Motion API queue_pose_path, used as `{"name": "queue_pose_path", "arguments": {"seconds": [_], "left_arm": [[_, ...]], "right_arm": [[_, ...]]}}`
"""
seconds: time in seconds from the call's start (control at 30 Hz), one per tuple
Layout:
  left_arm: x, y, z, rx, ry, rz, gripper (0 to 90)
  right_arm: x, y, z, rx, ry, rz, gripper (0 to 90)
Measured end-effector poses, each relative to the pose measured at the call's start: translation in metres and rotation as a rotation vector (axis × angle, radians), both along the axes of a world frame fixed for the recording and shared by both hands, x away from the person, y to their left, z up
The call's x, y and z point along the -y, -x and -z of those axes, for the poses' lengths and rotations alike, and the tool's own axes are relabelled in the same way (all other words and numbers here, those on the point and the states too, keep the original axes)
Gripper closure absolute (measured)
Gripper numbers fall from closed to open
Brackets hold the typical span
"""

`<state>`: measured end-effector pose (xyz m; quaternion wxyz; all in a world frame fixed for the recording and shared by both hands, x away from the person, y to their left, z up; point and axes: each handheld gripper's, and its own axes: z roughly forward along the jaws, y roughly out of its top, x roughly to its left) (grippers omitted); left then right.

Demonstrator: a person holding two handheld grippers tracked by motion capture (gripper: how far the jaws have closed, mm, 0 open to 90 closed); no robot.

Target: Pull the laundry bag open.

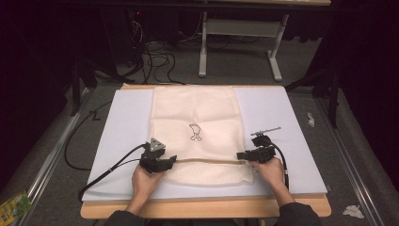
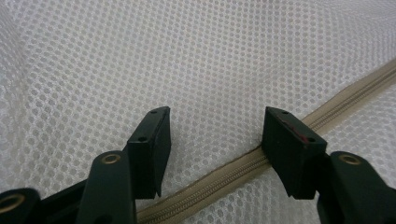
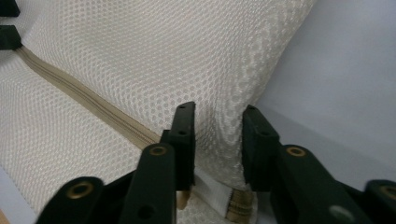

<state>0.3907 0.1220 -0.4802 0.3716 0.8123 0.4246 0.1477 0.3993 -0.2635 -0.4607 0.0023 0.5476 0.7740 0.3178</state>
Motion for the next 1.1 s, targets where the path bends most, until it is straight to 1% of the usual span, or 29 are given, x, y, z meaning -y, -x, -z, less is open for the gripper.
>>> {"name": "queue_pose_path", "arguments": {"seconds": [0.03, 0.1, 0.2, 0.3, 0.33, 0.53, 0.6, 0.63, 0.67, 0.7, 0.8, 0.9, 1.1], "left_arm": [[0.000, 0.000, 0.000, -0.001, 0.000, 0.000, 42.7], [-0.001, -0.001, 0.000, -0.002, 0.003, 0.004, 42.6], [-0.001, -0.001, -0.001, -0.011, 0.007, 0.009, 42.4], [-0.002, -0.002, -0.003, -0.023, 0.015, 0.008, 42.4], [-0.003, -0.002, -0.003, -0.021, 0.017, 0.007, 42.4], [-0.004, -0.002, -0.005, -0.029, 0.023, 0.016, 41.9], [-0.003, -0.002, -0.007, -0.026, 0.022, 0.021, 41.9], [-0.002, -0.002, -0.008, -0.025, 0.023, 0.024, 41.9], [-0.002, -0.001, -0.009, -0.024, 0.024, 0.031, 41.9], [-0.001, -0.001, -0.011, -0.018, 0.027, 0.034, 41.9], [0.002, 0.000, -0.015, -0.013, 0.046, 0.046, 41.9], [0.004, 0.000, -0.018, -0.020, 0.090, 0.058, 42.4], [0.005, 0.000, -0.017, -0.023, 0.105, 0.067, 43.3]], "right_arm": [[0.000, 0.000, 0.000, 0.003, 0.001, -0.007, 76.0], [0.002, -0.001, 0.000, 0.016, -0.016, -0.026, 83.9], [0.004, -0.001, -0.002, 0.030, -0.031, -0.038, 86.8], [0.006, -0.001, -0.005, 0.044, -0.037, -0.044, 87.5], [0.005, 0.000, -0.008, 0.059, -0.035, -0.050, 87.6], [0.004, 0.001, -0.017, 0.077, -0.024, -0.058, 87.7], [0.002, 0.001, -0.023, 0.092, -0.016, -0.065, 87.7], [0.002, 0.001, -0.023, 0.092, -0.016, -0.065, 87.7], [0.001, 0.000, -0.027, 0.106, -0.013, -0.070, 87.8], [0.001, 0.000, -0.027, 0.106, -0.013, -0.070, 87.8], [-0.001, 0.000, -0.032, 0.115, -0.013, -0.069, 87.7], [-0.003, 0.000, -0.035, 0.125, -0.015, -0.072, 87.8], [-0.005, 0.000, -0.038, 0.132, -0.021, -0.073, 87.8]]}}
